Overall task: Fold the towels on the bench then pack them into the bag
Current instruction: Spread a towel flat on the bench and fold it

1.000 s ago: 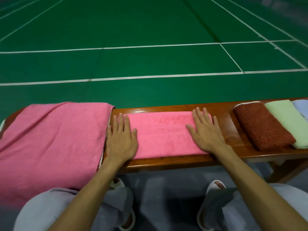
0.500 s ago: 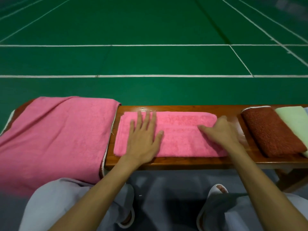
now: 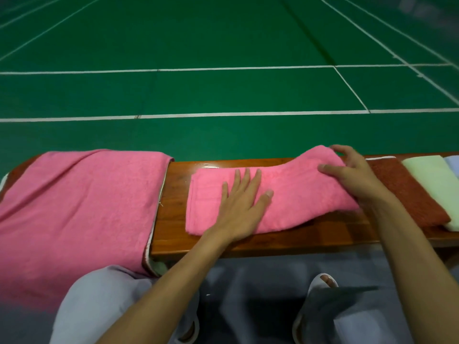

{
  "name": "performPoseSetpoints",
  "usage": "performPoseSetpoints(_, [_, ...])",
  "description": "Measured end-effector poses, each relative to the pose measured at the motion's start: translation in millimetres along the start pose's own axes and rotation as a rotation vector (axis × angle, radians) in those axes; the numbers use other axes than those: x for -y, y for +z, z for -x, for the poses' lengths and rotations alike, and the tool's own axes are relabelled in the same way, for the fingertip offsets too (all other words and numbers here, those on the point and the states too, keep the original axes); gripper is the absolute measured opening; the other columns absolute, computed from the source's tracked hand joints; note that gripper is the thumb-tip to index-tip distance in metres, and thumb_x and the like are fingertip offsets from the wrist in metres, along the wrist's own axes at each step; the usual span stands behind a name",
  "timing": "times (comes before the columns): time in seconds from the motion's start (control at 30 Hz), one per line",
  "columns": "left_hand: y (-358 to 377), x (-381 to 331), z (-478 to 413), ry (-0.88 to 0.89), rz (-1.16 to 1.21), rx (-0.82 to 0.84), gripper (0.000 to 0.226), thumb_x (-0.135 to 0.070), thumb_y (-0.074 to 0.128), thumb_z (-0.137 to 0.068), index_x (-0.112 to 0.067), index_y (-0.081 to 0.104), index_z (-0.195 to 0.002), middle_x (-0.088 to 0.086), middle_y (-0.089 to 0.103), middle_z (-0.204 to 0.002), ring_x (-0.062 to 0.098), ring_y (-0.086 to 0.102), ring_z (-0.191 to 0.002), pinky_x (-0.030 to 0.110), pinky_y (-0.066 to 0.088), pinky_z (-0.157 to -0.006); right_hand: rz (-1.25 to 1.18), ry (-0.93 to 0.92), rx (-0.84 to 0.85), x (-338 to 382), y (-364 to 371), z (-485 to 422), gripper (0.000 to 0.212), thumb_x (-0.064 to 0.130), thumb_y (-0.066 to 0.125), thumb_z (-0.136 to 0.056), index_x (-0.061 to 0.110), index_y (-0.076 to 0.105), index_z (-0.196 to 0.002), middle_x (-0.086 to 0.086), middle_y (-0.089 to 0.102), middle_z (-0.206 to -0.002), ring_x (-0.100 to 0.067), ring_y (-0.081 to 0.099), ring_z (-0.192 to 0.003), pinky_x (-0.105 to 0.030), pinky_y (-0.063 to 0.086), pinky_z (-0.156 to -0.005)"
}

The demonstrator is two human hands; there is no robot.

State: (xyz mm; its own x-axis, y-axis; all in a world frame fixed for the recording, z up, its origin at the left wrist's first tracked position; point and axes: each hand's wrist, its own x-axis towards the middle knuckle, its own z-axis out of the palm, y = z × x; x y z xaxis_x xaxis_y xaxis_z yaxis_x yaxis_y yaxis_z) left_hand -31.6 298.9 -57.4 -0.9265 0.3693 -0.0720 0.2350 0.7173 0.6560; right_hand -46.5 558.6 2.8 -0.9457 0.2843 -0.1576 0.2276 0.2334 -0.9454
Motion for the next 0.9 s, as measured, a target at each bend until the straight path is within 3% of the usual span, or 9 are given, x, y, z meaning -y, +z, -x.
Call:
performPoseSetpoints(0.1, [-19, -24, -3, -0.054, 0.63, -0.01, 0.074, -0.064, 0.038, -0.1, -0.028, 0.022, -0.163, -0.009, 0.017, -0.17, 0.007, 0.015, -0.156, 0.043, 0.01, -0.13, -0.147, 0.027, 0.013, 22, -3, 7, 0.075, -0.007, 0.07, -0.086, 0.01, 0.039, -0.152, -0.013, 0.062, -0.118, -0.01, 0.066, -0.083, -0.017, 0.055, -0.061])
performPoseSetpoints(0.17, [-35, -36, -2, -0.181, 1.063, 0.059, 0.086, -0.07, 0.047, -0.087, -0.027, 0.032, -0.16, -0.005, 0.036, -0.164, 0.015, 0.038, -0.148, 0.046, 0.025, -0.125, -0.1, -0.01, 0.081, 38, 13, 16, 0.092, -0.001, 0.08, -0.072, 0.011, 0.037, -0.153, -0.014, 0.061, -0.123, -0.01, 0.068, -0.088, -0.019, 0.057, -0.071])
performPoseSetpoints(0.27, [-56, -32, 1, -0.3, 1.487, 0.19, 0.081, -0.069, 0.057, -0.082, -0.021, 0.051, -0.147, 0.0, 0.061, -0.141, 0.022, 0.062, -0.121, 0.047, 0.046, -0.101, 0.072, -0.133, 0.295, 51, 61, 33, 0.115, 0.003, 0.085, -0.064, 0.02, 0.024, -0.159, -0.013, 0.051, -0.143, -0.016, 0.063, -0.111, -0.03, 0.054, -0.098])
performPoseSetpoints(0.33, [-64, -21, 4, -0.303, 1.628, 0.199, 0.067, -0.063, 0.063, -0.087, -0.018, 0.059, -0.137, 0.006, 0.068, -0.121, 0.024, 0.068, -0.098, 0.042, 0.056, -0.083, 0.103, -0.198, 0.483, 53, 94, 48, 0.116, -0.012, 0.077, -0.077, 0.025, 0.008, -0.163, -0.002, 0.045, -0.149, -0.008, 0.065, -0.108, -0.023, 0.055, -0.09])
performPoseSetpoints(0.4, [-67, -10, 6, -0.336, 1.708, 0.179, 0.052, -0.048, 0.07, -0.09, -0.018, 0.063, -0.132, 0.011, 0.069, -0.114, 0.031, 0.069, -0.097, 0.047, 0.056, -0.088, 0.074, -0.2, 0.628, 49, 117, 55, 0.119, -0.014, 0.071, -0.083, 0.039, -0.002, -0.162, 0.004, 0.045, -0.152, -0.009, 0.07, -0.077, -0.026, 0.057, -0.065])
performPoseSetpoints(0.5, [-63, 3, 8, -0.453, 1.586, 0.146, 0.044, -0.014, 0.07, -0.09, -0.006, 0.064, -0.133, 0.021, 0.069, -0.124, 0.038, 0.068, -0.108, 0.053, 0.053, -0.099, 0.054, -0.202, 0.552, 45, 121, 51, 0.114, -0.011, 0.067, -0.085, 0.053, 0.005, -0.158, -0.005, 0.043, -0.158, -0.02, 0.061, -0.054, -0.033, 0.051, -0.051])
performPoseSetpoints(0.67, [-55, 15, 14, -0.588, 1.486, 0.074, 0.074, 0.02, 0.055, -0.076, -0.013, 0.053, -0.142, 0.021, 0.062, -0.138, 0.041, 0.061, -0.123, 0.052, 0.06, -0.086, 0.111, -0.279, 0.234, 24, 105, 38, 0.093, 0.007, 0.062, -0.079, 0.044, 0.023, -0.155, -0.002, 0.064, -0.137, -0.004, 0.068, -0.093, -0.033, 0.053, -0.062])
performPoseSetpoints(0.77, [-56, 16, 16, -0.584, 1.491, 0.104, 0.073, 0.024, 0.049, -0.079, -0.014, 0.054, -0.141, 0.019, 0.063, -0.136, 0.039, 0.062, -0.122, 0.049, 0.061, -0.085, 0.539, -0.365, 0.148, 7, 93, 40, 0.091, 0.036, 0.064, -0.072, 0.03, 0.026, -0.154, 0.003, 0.064, -0.137, -0.016, 0.067, -0.088, -0.042, 0.054, -0.086])
performPoseSetpoints(0.9, [-56, 15, 18, -0.554, 1.484, 0.115, 0.066, 0.013, 0.061, -0.084, -0.015, 0.053, -0.142, 0.019, 0.064, -0.134, 0.04, 0.063, -0.12, 0.049, 0.061, -0.082, 1.098, -0.652, 0.076, -22, 99, 55, 0.081, 0.061, 0.043, -0.097, 0.015, 0.023, -0.16, -0.006, 0.033, -0.163, -0.028, 0.039, -0.14, -0.043, 0.052, -0.102])
